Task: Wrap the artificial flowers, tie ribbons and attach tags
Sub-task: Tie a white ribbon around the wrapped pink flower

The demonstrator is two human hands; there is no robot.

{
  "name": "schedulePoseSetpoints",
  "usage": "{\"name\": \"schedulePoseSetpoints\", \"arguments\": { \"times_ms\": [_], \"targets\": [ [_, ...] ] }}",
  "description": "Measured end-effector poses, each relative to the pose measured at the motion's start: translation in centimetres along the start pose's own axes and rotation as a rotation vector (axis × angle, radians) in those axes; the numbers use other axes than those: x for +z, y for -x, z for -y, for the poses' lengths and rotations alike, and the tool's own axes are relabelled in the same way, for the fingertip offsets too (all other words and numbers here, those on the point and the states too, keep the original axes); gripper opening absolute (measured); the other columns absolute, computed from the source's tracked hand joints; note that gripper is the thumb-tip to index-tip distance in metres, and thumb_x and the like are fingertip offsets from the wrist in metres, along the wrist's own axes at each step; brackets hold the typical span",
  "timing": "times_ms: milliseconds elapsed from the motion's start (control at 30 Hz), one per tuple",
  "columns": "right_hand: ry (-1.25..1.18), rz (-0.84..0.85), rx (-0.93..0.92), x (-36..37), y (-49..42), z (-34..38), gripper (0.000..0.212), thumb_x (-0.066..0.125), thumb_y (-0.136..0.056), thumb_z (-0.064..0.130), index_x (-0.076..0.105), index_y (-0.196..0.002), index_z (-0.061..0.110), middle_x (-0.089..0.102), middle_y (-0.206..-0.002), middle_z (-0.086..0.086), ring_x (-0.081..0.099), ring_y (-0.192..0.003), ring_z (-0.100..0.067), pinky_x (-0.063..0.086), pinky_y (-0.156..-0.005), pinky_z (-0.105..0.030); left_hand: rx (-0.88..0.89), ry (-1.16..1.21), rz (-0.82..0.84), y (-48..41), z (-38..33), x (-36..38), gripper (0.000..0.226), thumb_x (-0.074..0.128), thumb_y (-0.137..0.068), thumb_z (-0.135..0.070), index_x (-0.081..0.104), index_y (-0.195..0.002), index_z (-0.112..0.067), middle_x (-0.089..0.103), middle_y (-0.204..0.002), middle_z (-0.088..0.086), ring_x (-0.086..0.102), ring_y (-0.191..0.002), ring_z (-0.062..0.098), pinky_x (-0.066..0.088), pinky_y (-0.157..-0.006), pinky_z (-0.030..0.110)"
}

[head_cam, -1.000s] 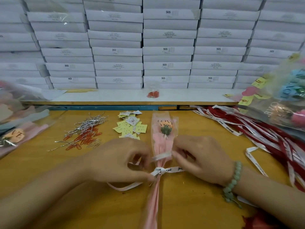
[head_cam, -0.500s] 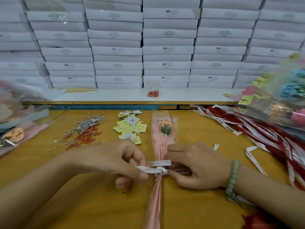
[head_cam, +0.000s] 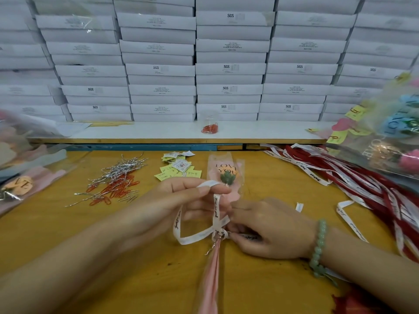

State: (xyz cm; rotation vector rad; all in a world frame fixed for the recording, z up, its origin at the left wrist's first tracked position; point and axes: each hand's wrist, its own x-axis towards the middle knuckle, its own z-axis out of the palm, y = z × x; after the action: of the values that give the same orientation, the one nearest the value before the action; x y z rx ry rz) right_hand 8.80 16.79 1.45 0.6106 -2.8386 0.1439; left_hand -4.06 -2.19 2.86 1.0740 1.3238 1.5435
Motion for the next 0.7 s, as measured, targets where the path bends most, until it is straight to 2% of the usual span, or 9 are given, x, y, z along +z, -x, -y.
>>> {"name": "schedulePoseSetpoints", "arguments": {
  "times_ms": [133, 300, 400, 533, 633, 700],
  "targets": [
    [-0.057, 0.003, 0.033, 0.0, 0.1, -0.1, 0.014, 0.048, -0.091, 0.034, 0.053, -0.083, 0.023, 0.042, -0.076, 0.018, 0.038, -0.064, -0.003, 0.038, -0.053, -0.022, -0.052, 0.057, -0.069, -0.1, 0.3, 0.0, 0.032, 0.057, -0.091, -0.025, 0.071, -0.114, -0.007, 0.071, -0.091, 0.008, 0.071, -0.083, 0.021, 0.057, -0.077, 0.027],
    [-0.175, -0.007, 0.061, -0.1, 0.0, -0.4, 0.012, 0.056, -0.093, 0.032, 0.059, -0.087, 0.022, 0.056, -0.075, 0.012, 0.05, -0.065, -0.006, 0.045, -0.057, -0.023, -0.058, -0.055, -0.149, 0.1, 0.7, 0.7, 0.027, 0.053, -0.095, -0.017, 0.072, -0.114, -0.012, 0.065, -0.078, 0.007, 0.057, -0.052, 0.011, 0.054, -0.06, 0.022],
    [-0.184, -0.006, 0.05, 0.0, 0.0, -0.3, 0.012, 0.058, -0.093, 0.032, 0.061, -0.088, 0.021, 0.057, -0.074, 0.012, 0.05, -0.063, -0.005, 0.042, -0.056, -0.018, -0.056, -0.179, -0.154, 0.3, 0.9, 1.0, 0.025, 0.058, -0.093, -0.021, 0.073, -0.112, -0.014, 0.067, -0.076, 0.006, 0.054, -0.045, 0.011, 0.051, -0.054, 0.022],
    [-0.243, -0.034, 0.051, 0.1, 0.0, -0.5, 0.011, 0.063, -0.092, 0.031, 0.063, -0.088, 0.02, 0.055, -0.073, 0.017, 0.052, -0.062, -0.004, 0.041, -0.058, -0.013, -0.064, -0.325, -0.154, 0.4, 0.9, 1.3, 0.021, 0.054, -0.098, -0.016, 0.075, -0.099, -0.015, 0.065, -0.069, 0.008, 0.052, -0.044, 0.011, 0.048, -0.051, 0.017],
    [-0.476, -0.098, 0.124, 0.3, -0.1, -0.5, 0.011, 0.072, -0.086, 0.024, 0.063, -0.086, 0.018, 0.058, -0.068, 0.017, 0.059, -0.059, -0.004, 0.045, -0.058, -0.013, -0.095, -0.454, -0.117, 0.3, 0.9, 1.5, 0.028, 0.049, -0.101, -0.018, 0.068, -0.091, 0.0, 0.054, -0.071, 0.031, 0.048, -0.048, 0.012, 0.043, -0.053, 0.015],
    [-0.756, -0.149, 0.186, 0.3, -0.2, -0.3, 0.016, 0.075, -0.083, 0.017, 0.059, -0.084, 0.013, 0.064, -0.068, 0.007, 0.063, -0.055, -0.009, 0.049, -0.054, -0.017, -0.115, -0.516, -0.089, 0.3, 0.9, 1.5, 0.031, 0.047, -0.102, -0.016, 0.06, -0.09, 0.01, 0.052, -0.07, 0.032, 0.046, -0.049, 0.011, 0.04, -0.053, 0.014]
  ]
}}
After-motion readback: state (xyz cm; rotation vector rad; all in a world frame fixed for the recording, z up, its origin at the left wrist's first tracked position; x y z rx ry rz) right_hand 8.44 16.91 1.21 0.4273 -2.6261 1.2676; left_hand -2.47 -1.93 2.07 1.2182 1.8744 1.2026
